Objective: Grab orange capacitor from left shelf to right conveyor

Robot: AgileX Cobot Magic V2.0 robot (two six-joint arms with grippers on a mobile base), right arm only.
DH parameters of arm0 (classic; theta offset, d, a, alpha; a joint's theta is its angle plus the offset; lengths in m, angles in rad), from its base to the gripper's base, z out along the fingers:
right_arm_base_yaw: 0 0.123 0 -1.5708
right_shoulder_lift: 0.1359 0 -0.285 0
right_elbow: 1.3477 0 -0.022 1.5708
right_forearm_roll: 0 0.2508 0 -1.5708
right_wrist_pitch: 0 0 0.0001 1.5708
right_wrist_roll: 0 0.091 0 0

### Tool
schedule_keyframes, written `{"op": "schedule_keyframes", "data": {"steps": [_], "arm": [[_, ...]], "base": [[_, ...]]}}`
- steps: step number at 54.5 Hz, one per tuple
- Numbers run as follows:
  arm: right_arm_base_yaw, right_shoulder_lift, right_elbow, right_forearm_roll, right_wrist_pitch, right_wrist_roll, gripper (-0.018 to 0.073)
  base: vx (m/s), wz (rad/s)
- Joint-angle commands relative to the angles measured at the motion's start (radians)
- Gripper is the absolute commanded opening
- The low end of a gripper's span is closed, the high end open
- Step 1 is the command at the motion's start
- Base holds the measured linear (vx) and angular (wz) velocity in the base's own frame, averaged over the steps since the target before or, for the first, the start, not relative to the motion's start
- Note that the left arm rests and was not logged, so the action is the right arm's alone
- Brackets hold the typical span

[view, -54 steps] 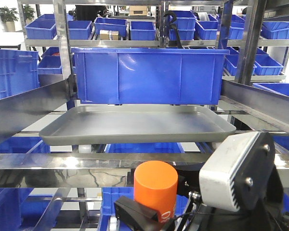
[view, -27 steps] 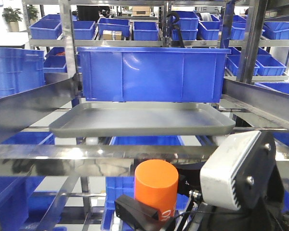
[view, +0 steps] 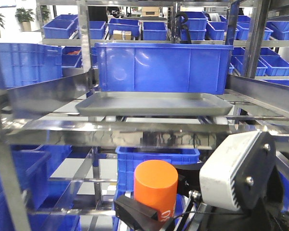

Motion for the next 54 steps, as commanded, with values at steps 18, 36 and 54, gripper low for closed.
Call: {"op": "schedule_keyframes", "data": {"steps": [18, 36, 54], "arm": [[0.002, -0.019, -0.03, -0.003, -0.095, -0.003, -0.001], [0.002, -0.019, -0.03, -0.003, -0.095, -0.003, -0.001], [0.002, -0.019, -0.03, -0.003, -0.095, -0.003, -0.001]], "base": [[-0.22, 0.04], [-0.25, 0.06], [-0.22, 0.09]]}}
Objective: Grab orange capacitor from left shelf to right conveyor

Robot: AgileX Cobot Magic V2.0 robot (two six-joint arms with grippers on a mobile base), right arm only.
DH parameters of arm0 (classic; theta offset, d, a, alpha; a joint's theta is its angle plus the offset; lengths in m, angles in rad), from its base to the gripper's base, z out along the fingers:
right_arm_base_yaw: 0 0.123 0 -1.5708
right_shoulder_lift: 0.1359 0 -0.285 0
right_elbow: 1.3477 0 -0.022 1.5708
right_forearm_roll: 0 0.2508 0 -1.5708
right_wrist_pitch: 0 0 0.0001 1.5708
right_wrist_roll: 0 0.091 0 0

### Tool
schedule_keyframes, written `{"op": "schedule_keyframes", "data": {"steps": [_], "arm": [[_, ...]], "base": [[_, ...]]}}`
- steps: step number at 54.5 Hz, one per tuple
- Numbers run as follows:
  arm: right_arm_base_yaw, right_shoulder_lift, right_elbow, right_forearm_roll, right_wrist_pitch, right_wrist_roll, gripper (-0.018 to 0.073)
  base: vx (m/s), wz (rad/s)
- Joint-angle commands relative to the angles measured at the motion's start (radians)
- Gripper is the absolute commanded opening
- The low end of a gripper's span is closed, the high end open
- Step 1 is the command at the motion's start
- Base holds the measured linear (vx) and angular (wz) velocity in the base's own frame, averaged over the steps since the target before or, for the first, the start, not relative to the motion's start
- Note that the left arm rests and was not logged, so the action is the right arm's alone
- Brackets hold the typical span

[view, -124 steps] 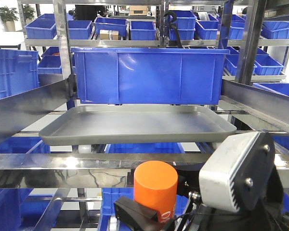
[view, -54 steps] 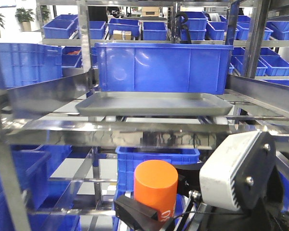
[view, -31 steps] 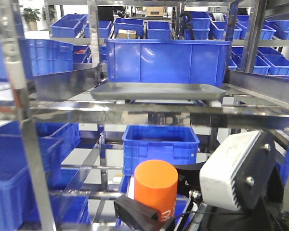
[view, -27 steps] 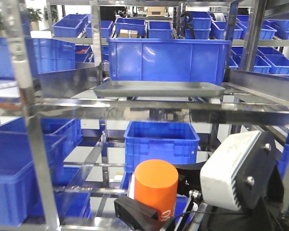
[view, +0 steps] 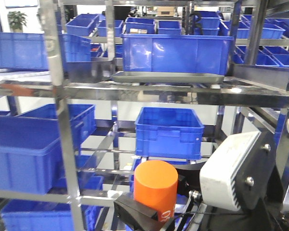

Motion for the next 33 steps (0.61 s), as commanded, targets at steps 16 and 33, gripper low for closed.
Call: {"op": "schedule_keyframes", "data": {"steps": [16, 33], "arm": [[0.002, -0.019, -0.03, -0.003, -0.095, -0.003, -0.001], [0.002, -0.019, -0.03, -0.003, -0.095, -0.003, -0.001]], "base": [[-0.14, 0.26], [-0.08, 0.36]]}}
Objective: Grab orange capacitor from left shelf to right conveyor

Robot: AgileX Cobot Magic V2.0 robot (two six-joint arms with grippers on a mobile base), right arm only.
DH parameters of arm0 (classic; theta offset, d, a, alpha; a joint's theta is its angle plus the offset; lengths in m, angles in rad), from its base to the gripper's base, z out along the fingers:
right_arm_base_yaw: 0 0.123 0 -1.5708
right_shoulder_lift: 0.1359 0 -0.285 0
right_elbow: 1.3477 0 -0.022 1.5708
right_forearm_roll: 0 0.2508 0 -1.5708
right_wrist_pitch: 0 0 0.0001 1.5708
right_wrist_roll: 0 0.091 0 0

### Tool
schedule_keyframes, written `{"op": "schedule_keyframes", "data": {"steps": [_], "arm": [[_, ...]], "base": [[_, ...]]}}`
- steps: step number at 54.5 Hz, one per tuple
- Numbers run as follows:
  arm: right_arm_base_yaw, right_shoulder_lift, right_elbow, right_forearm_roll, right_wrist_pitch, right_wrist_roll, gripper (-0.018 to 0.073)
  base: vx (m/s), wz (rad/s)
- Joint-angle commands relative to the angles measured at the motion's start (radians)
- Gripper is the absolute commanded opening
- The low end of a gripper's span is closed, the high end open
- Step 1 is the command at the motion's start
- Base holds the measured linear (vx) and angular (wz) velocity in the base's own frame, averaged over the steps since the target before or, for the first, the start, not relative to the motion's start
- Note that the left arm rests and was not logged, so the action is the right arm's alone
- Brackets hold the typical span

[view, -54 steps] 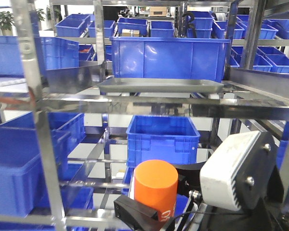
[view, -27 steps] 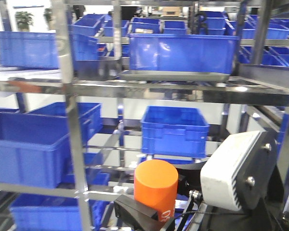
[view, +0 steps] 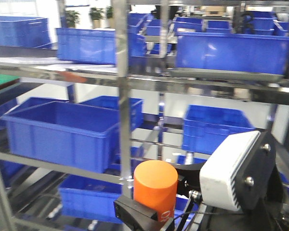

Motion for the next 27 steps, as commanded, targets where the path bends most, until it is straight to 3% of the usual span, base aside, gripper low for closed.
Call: {"op": "schedule_keyframes", "data": {"steps": [1, 27], "arm": [[0.002, -0.019, -0.03, -0.003, -0.095, -0.004, -0.001], [0.002, -0.019, -0.03, -0.003, -0.095, -0.004, -0.001]], "base": [[-0.07, 0.38], [-0.03, 0.51]]}}
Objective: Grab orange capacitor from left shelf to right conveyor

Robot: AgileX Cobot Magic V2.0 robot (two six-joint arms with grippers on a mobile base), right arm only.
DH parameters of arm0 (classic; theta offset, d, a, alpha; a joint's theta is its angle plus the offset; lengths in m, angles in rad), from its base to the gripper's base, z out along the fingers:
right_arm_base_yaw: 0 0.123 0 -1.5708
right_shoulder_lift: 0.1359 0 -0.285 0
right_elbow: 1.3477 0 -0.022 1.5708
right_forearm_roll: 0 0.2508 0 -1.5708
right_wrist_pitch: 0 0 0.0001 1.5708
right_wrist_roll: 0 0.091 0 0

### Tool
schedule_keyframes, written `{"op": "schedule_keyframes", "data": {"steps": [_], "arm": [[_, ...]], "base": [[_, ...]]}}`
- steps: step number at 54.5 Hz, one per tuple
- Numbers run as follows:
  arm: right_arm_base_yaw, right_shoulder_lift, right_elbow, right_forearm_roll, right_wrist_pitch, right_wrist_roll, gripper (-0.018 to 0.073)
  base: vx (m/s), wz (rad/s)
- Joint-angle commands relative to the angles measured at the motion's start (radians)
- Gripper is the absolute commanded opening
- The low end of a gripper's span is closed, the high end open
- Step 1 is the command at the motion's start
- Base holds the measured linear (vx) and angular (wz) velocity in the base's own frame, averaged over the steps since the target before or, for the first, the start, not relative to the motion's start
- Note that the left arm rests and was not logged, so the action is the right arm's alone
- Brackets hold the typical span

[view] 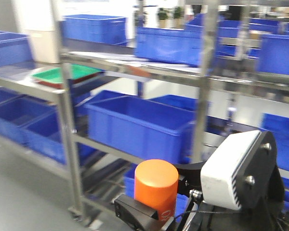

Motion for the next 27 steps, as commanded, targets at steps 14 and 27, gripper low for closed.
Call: {"op": "schedule_keyframes", "data": {"steps": [14, 27], "arm": [[0.002, -0.019, -0.03, -0.003, -0.094, -0.005, -0.001], [0.002, -0.019, -0.03, -0.003, -0.094, -0.005, -0.001]], "base": [[0.05, 0.63], [0.11, 0.63]]}}
